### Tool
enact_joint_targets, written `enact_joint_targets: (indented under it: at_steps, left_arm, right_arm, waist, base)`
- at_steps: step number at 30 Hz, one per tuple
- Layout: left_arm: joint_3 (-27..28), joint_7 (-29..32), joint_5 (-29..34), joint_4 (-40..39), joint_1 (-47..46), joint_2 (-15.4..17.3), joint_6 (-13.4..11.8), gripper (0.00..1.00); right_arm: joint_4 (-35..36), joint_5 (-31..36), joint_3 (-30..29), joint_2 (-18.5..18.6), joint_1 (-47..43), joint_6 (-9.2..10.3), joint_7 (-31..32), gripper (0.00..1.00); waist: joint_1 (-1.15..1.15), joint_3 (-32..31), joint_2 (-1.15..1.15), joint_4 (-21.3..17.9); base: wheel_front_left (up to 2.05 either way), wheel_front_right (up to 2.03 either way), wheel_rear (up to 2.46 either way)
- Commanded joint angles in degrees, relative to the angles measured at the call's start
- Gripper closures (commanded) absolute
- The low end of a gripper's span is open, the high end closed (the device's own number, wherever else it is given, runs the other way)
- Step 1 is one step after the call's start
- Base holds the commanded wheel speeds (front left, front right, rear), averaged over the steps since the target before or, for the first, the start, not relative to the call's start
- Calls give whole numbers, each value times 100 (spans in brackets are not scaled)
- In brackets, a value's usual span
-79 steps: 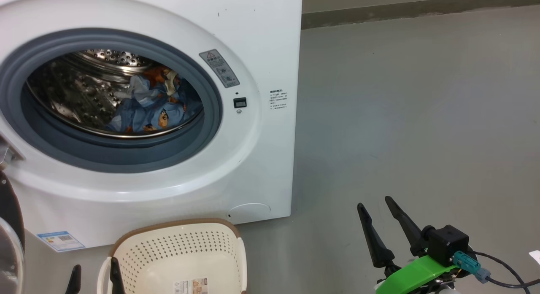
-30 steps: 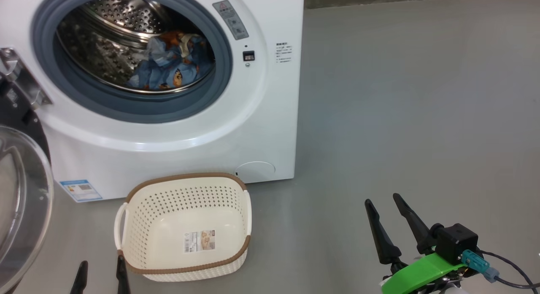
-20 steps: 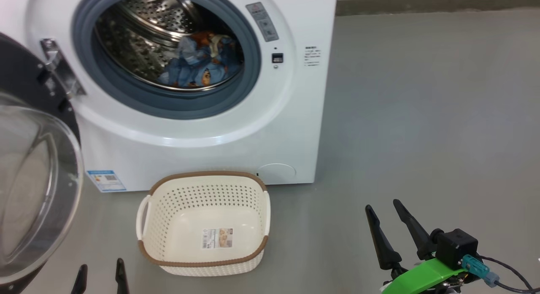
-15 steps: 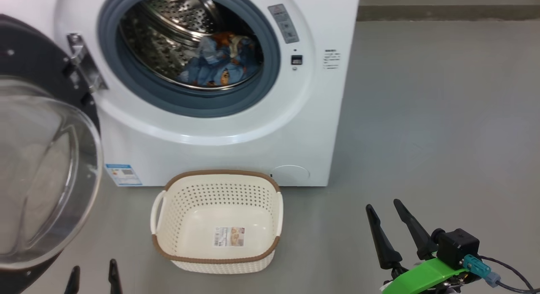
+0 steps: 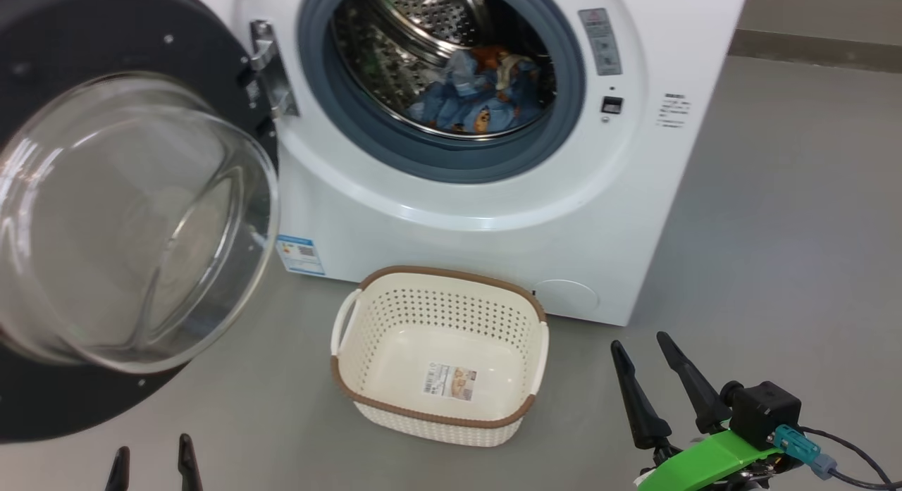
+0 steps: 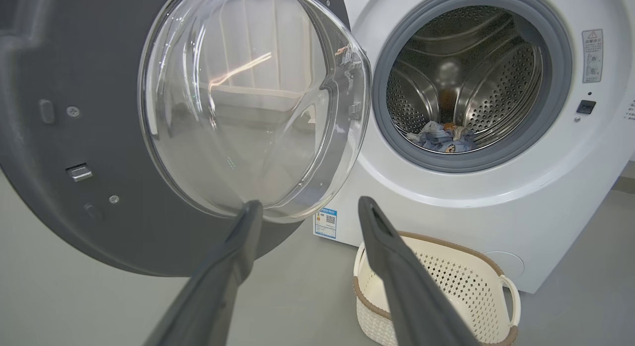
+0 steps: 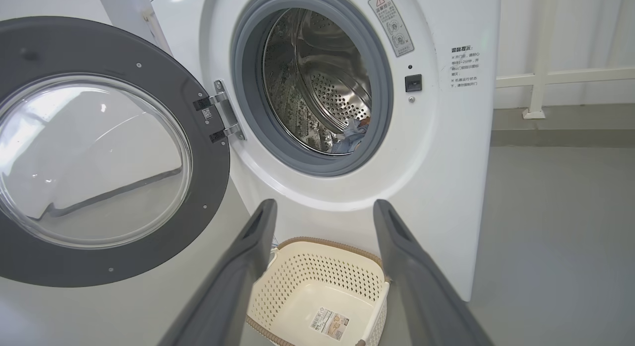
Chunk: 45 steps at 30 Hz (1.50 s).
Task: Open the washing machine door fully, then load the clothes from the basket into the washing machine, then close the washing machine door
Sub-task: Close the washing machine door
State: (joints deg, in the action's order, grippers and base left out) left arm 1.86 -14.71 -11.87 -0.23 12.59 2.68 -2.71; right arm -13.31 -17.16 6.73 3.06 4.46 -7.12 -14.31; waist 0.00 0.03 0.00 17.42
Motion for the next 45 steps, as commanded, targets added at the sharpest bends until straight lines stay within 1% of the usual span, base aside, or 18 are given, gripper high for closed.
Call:
enact_joint_targets:
  at_steps: [1, 7, 11, 17, 25, 37, 41, 43, 44, 45]
  left_arm:
    - [151, -29, -32, -169, -103, 20, -75, 0]
    - [140, -29, -80, -166, -49, 20, -99, 0]
    - [163, -29, -147, -152, -25, 20, -130, 0]
    - [247, -29, -165, -101, 35, 20, -108, 0]
    - [318, -29, -317, -144, 106, 20, -243, 0]
    - [271, -29, -445, -279, 178, 20, -425, 0]
    - [241, -29, -440, -316, 191, 20, -461, 0]
    - [238, -29, -544, -360, 184, 20, -451, 0]
    - [234, -29, -590, -368, 190, 20, -429, 51]
    - [232, -29, -609, -374, 195, 20, -409, 74]
  right_arm:
    - [165, 35, 159, -18, 79, -36, -69, 0]
    - [164, 46, 185, -18, 62, -36, -69, 0]
    - [174, 66, 186, -18, 51, -36, -69, 0]
    - [179, 64, 206, -18, 23, -36, -69, 0]
    - [94, 122, 364, -18, 163, -36, -69, 0]
    - [-14, 152, 454, -18, 334, -36, -69, 0]
    - [-27, 154, 461, -18, 345, -36, -69, 0]
    - [-33, 150, 467, -18, 343, -36, -69, 0]
    - [-35, 146, 468, -18, 344, -36, -69, 0]
    - [-36, 143, 467, -18, 345, -36, -69, 0]
  waist:
    - [0, -4, 0, 345]
    - [0, -64, 0, 690]
    - [0, -103, 0, 882]
    - [0, -159, 0, 1121]
    - [0, -110, 0, 1189]
    - [0, -30, 0, 1228]
    - [0, -22, 0, 1230]
    - [0, -23, 0, 1231]
    - [0, -22, 0, 1229]
    - [0, -22, 0, 1228]
  base:
    - [0, 0, 0]
    - [0, 0, 0]
    - [0, 0, 0]
    - [0, 0, 0]
    - [0, 0, 0]
    - [0, 0, 0]
    - [0, 0, 0]
    - [0, 0, 0]
    - [0, 0, 0]
    - [0, 0, 0]
